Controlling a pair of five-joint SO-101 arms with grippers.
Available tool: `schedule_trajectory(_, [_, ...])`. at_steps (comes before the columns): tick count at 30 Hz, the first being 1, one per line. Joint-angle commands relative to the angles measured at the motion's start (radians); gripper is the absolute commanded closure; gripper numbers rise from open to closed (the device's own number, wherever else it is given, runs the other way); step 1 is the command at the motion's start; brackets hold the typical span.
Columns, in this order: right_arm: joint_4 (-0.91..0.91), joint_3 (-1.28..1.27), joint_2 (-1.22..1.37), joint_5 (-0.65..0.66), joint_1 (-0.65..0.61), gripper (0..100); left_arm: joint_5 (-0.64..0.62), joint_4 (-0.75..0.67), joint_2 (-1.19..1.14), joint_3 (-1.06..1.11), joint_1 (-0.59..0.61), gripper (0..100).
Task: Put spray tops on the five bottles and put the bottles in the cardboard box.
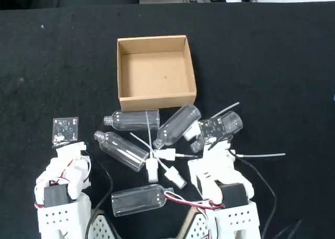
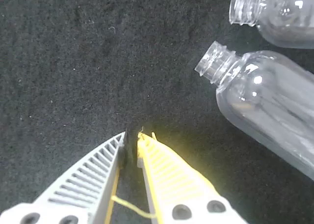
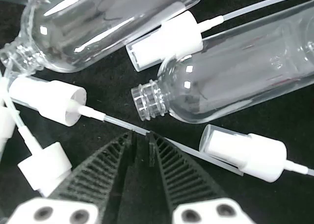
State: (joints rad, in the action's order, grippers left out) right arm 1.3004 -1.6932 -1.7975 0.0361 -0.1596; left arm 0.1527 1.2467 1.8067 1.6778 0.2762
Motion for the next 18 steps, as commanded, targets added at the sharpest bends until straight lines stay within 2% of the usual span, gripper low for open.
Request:
schedule_trajectory(1, [0.008, 0.010, -0.097, 0.003, -0.008, 98.0, 0.005, 0.015, 0.011, 0.022, -0.008, 97])
schedule_trajectory(12, [0.008, 0.010, -0.097, 0.003, -0.008, 98.0, 0.008, 0.015, 0.011, 0.022, -0.010, 97])
schedule_trajectory(18, [0.008, 0.010, -0.097, -0.003, -0.011, 98.0, 0.006, 0.015, 0.011, 0.022, -0.082, 97])
